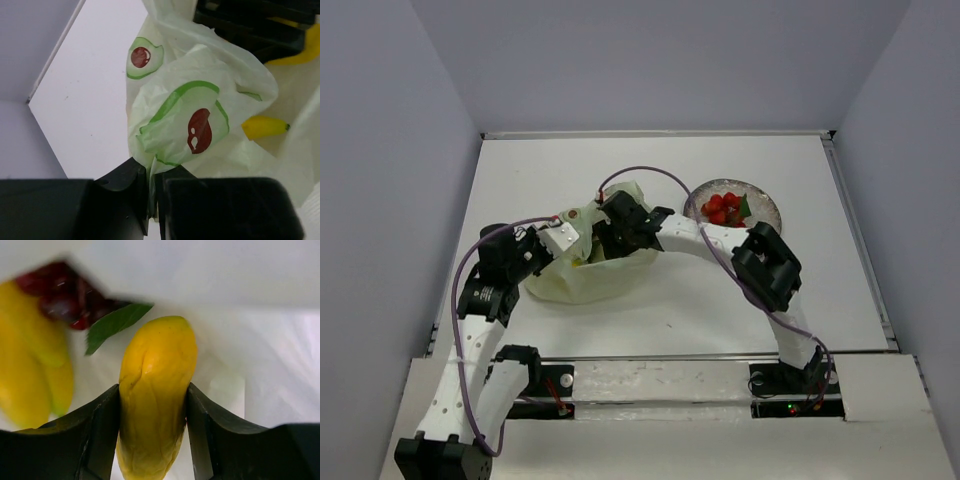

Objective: Take the fake fruits out of the plastic bag

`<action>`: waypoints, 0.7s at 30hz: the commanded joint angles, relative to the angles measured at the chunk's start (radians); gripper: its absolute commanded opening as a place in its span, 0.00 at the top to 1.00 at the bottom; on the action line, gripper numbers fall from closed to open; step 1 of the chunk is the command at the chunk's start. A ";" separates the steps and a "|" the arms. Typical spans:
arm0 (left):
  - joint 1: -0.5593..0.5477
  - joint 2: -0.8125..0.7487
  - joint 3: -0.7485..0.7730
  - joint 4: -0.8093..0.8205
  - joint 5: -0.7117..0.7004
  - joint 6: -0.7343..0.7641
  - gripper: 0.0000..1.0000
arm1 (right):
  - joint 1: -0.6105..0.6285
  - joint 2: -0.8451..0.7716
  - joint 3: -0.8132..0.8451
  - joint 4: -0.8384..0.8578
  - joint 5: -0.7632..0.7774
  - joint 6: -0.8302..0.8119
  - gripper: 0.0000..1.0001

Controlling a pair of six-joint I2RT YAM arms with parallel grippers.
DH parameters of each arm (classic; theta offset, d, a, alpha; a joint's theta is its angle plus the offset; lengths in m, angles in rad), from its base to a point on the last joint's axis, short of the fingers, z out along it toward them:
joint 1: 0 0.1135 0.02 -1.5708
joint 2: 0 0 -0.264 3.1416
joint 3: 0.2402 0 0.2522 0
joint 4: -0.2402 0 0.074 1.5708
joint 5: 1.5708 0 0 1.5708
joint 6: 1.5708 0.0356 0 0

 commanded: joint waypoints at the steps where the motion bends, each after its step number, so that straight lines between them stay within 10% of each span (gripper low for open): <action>1: -0.003 0.082 0.092 0.146 -0.147 -0.250 0.81 | 0.002 -0.191 -0.009 -0.002 -0.142 -0.157 0.90; 9: -0.003 0.171 0.194 0.139 -0.231 -0.420 0.93 | 0.002 -0.377 -0.045 -0.002 -0.378 -0.254 0.90; 21: -0.008 0.151 0.206 0.100 -0.182 -0.384 0.94 | -0.154 -0.406 0.196 0.262 -0.213 0.002 0.92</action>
